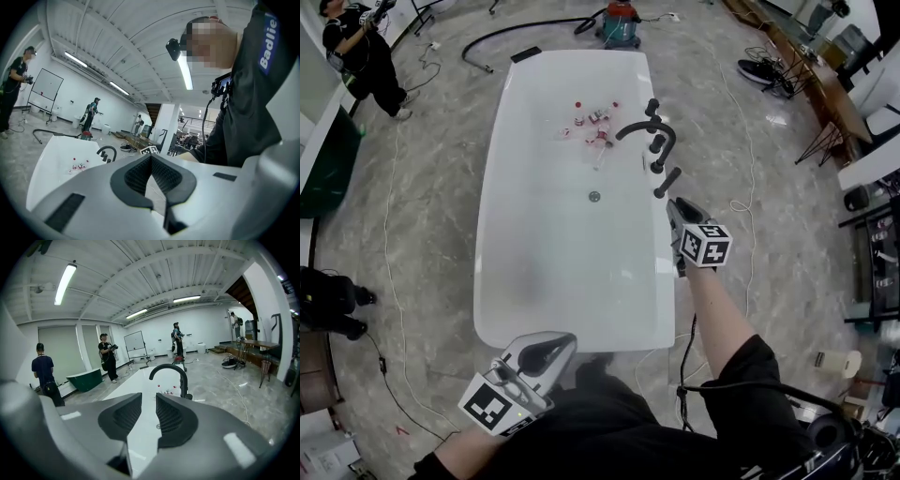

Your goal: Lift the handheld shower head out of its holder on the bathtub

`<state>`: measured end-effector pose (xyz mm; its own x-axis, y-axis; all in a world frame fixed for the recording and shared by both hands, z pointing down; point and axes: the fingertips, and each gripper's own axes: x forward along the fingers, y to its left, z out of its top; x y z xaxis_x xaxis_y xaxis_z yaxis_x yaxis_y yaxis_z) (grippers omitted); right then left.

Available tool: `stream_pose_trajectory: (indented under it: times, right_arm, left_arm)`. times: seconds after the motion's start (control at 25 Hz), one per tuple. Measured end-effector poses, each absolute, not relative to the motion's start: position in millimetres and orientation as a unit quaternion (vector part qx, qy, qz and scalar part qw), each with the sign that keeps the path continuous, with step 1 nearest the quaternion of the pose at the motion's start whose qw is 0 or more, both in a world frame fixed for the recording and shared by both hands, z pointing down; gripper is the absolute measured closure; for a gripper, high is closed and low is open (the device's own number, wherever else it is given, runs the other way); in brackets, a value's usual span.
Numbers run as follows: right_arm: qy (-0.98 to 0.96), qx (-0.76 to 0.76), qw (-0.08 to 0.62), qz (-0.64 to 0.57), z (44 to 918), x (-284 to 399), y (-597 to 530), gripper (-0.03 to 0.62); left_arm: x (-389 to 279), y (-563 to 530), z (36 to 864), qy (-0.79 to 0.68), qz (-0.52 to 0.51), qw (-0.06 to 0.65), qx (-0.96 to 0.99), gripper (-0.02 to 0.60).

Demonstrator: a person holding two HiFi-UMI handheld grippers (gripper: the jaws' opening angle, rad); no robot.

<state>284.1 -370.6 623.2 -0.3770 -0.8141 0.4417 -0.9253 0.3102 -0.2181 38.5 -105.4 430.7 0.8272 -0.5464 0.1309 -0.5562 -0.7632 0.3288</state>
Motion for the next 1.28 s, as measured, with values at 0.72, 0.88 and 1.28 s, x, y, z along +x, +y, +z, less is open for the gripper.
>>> stream_pose_trajectory:
  times: [0.72, 0.88, 1.28]
  right_arm:
    - [-0.758, 0.566, 0.245, 0.210, 703.3, 325.3, -483.8, 0.418]
    - [-0.751, 0.570, 0.267, 0.201, 718.9, 334.7, -496.5, 0.405]
    - [-0.735, 0.581, 0.297, 0.182, 760.9, 358.7, -535.7, 0.368]
  left_arm:
    - [48.8, -136.5, 462.5, -0.300, 0.032, 0.195, 0.933, 0.581]
    - [49.0, -133.6, 475.9, -0.303, 0.039, 0.208, 0.929, 0.581]
    - [44.8, -147.7, 513.1, -0.315, 0.045, 0.229, 0.920, 0.581]
